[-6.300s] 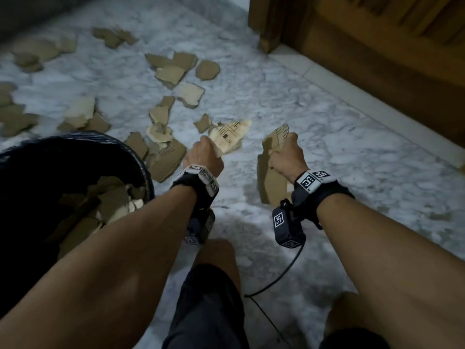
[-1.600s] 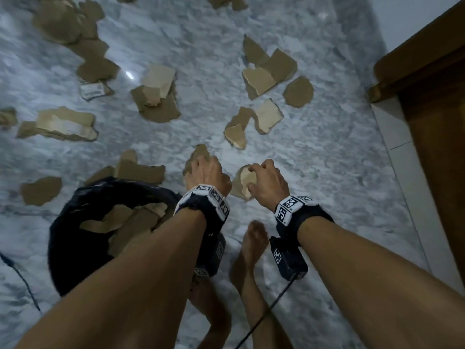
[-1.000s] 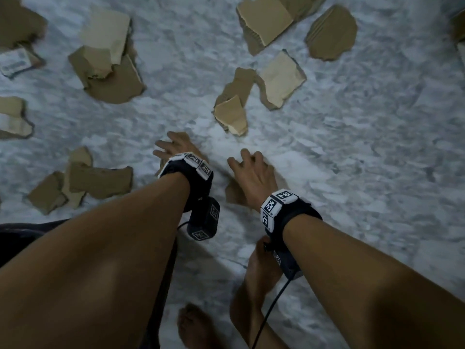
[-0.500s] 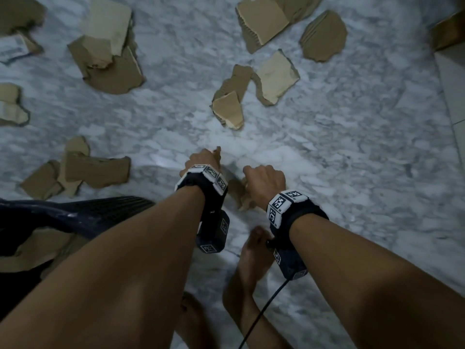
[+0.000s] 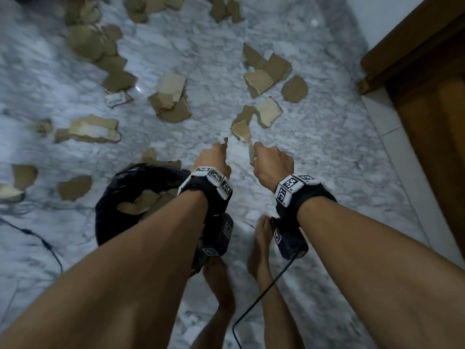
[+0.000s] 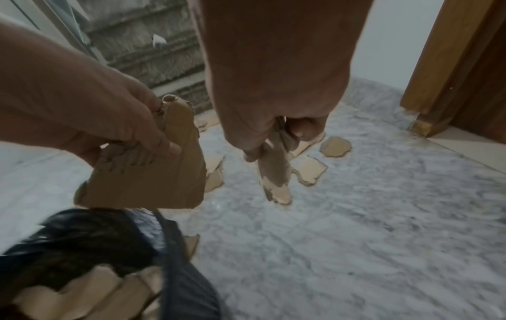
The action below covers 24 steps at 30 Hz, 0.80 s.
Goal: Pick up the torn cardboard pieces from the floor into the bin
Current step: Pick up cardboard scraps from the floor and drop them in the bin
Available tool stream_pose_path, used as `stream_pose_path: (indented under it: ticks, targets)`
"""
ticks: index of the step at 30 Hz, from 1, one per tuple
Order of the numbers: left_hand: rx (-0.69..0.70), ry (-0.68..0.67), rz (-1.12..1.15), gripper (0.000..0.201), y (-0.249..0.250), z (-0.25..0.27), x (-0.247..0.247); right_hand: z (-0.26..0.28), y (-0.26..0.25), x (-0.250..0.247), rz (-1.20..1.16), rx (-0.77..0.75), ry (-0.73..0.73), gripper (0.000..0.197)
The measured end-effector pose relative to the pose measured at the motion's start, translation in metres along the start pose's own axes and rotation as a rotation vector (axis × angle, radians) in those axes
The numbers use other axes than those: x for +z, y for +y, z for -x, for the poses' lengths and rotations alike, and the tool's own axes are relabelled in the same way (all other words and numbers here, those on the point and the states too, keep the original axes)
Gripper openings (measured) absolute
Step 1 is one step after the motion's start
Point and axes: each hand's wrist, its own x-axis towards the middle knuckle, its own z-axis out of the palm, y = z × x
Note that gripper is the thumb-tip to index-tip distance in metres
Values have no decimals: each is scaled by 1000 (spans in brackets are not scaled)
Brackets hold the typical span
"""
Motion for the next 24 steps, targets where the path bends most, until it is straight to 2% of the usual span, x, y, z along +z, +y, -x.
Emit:
stream_pose_path:
  ticks: [3,6,9,15,19,24]
  targets:
    - [-23,33,25,33,-33,45,-23,39,-41,-19,-58,-10,51,23]
    - [-71,67,63,30,-68,81,-30,67,-77,-18,-101,-13,38,25]
    - [-105,78,58,35,-107,108,-22,94,-109,-1,-133,-29,19,23]
    - [-113,20,28,42,-170,132,11,128,-149,53,-238,-41,-8,8]
    - [-96,38,67,37,-202,156,25,152,-170,74,-282,-17,4,24]
    - [-96,35,91,34,-245,188,20,184,-201,80,-246,-2,-5,32]
